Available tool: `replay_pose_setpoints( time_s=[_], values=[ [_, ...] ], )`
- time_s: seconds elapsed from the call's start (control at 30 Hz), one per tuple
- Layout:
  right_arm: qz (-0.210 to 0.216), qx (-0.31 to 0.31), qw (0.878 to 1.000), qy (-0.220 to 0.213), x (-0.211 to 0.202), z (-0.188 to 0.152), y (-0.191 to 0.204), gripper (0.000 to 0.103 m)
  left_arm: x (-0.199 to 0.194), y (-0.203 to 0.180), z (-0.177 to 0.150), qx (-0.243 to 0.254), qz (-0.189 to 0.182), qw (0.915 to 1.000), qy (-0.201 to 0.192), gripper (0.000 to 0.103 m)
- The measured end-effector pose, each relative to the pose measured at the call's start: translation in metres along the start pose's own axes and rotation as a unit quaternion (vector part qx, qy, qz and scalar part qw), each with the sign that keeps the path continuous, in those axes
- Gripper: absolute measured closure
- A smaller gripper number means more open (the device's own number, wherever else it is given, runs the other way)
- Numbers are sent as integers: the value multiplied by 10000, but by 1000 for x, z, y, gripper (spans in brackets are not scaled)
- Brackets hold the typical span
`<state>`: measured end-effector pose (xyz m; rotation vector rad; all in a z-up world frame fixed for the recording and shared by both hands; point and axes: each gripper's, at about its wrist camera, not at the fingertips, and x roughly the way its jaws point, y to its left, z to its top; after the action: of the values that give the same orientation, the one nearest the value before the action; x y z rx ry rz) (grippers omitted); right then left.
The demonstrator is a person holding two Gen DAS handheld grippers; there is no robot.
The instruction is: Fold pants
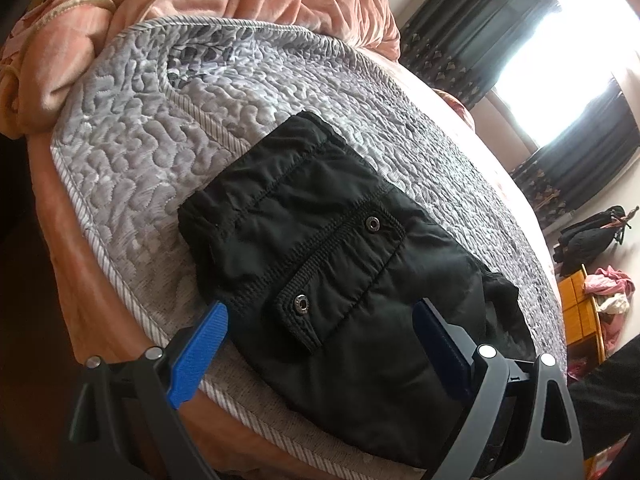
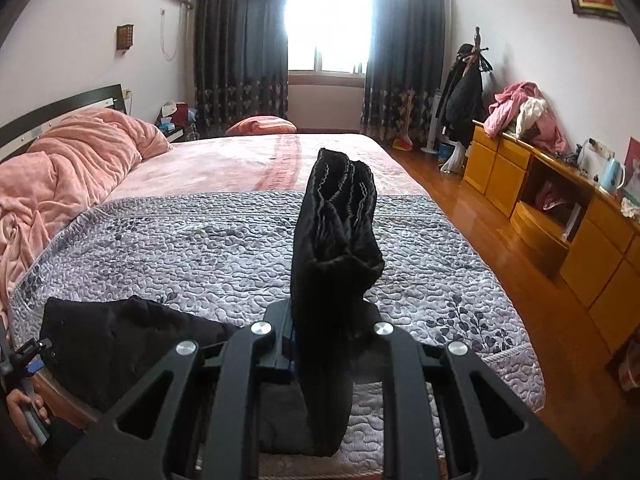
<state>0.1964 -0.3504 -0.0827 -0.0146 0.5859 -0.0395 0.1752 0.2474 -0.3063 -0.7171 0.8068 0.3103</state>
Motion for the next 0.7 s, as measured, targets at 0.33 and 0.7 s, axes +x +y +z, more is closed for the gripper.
replay_pose_setpoints(
  time_s=[0.33, 0.7],
  values=[
    [-55, -342, 9994, -3, 5, -2, 25, 87, 2, 1, 1, -12, -41, 10000, 22, 9],
    [-12, -722, 9973, 96, 14, -8, 56, 87, 1, 2, 0, -30, -60, 10000, 32, 9]
  ],
)
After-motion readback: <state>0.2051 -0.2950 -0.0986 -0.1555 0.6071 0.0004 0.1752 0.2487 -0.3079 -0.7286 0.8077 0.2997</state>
